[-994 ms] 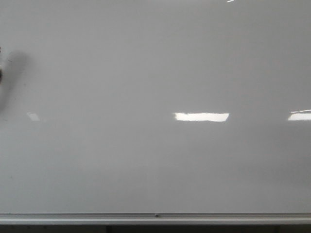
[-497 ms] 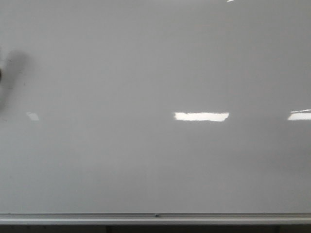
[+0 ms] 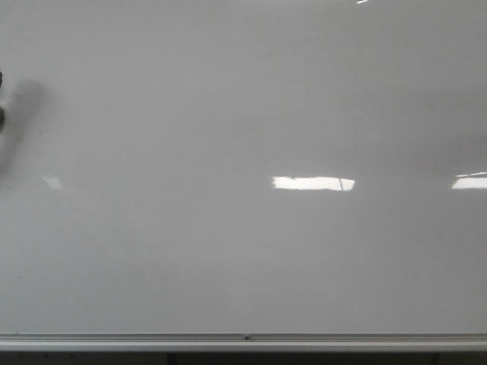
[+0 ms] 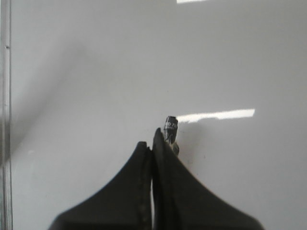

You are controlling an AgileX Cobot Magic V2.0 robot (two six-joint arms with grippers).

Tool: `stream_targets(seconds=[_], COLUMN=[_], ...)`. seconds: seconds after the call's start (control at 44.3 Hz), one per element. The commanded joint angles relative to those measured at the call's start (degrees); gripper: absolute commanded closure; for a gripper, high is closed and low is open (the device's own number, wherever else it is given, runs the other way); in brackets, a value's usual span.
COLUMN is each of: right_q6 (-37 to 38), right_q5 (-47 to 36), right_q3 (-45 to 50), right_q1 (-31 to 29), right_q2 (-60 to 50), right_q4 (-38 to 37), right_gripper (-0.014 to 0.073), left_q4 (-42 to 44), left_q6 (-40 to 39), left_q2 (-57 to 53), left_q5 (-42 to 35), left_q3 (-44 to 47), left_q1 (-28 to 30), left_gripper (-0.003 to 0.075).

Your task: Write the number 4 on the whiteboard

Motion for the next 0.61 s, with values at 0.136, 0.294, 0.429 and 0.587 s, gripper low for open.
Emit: stream_targets(seconds=[0.136, 0.294, 0.429, 0.587], right_q6=[0.0, 0.0, 0.0, 0.0], right_q5=[-4.0, -4.0, -4.0, -4.0], right_q3=[-2.7, -2.7, -2.7, -2.7], right_q1=[-0.4, -0.4, -0.4, -0.4], right_q2=[4.8, 4.8, 4.8, 4.8], right_q4=[0.4, 0.4, 0.4, 0.4], right_gripper=[0.0631, 0.0383, 0.009, -0.0027], left_q4=[0.0, 0.0, 0.0, 0.0], left_q6=[-0.1, -0.1, -0.1, -0.1], left_q2=[5.3, 5.3, 5.3, 5.3], left_q5=[-3.7, -3.7, -3.7, -3.7], left_q3=[-3.0, -3.0, -2.8, -2.8], left_q1=[0.0, 0.0, 0.0, 0.0], left_gripper=[0.0736, 0.0524, 0.0158, 0.0027])
